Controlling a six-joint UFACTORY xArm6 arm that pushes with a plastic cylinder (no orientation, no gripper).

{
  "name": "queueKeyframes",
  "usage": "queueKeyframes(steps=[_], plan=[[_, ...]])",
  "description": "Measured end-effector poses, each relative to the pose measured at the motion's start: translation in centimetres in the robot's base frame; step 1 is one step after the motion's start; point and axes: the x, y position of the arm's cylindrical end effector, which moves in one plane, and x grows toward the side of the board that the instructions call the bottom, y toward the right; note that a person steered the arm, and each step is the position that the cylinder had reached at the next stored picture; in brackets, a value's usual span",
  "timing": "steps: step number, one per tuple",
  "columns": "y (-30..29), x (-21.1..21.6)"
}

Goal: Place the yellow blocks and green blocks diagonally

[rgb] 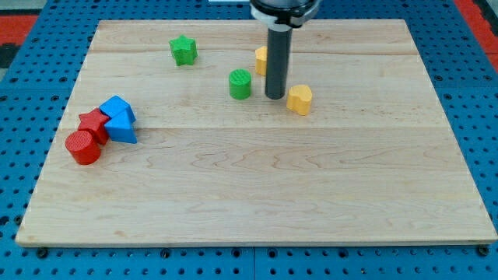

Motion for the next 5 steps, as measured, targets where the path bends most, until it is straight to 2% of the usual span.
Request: queueKeyframes(steps=[1,2,3,4,5], plan=[[-5.0,0.7],[-8.8,-0.5],[-8.2,-1.9],[-2.9,2.1],[-0.1,-1.2]])
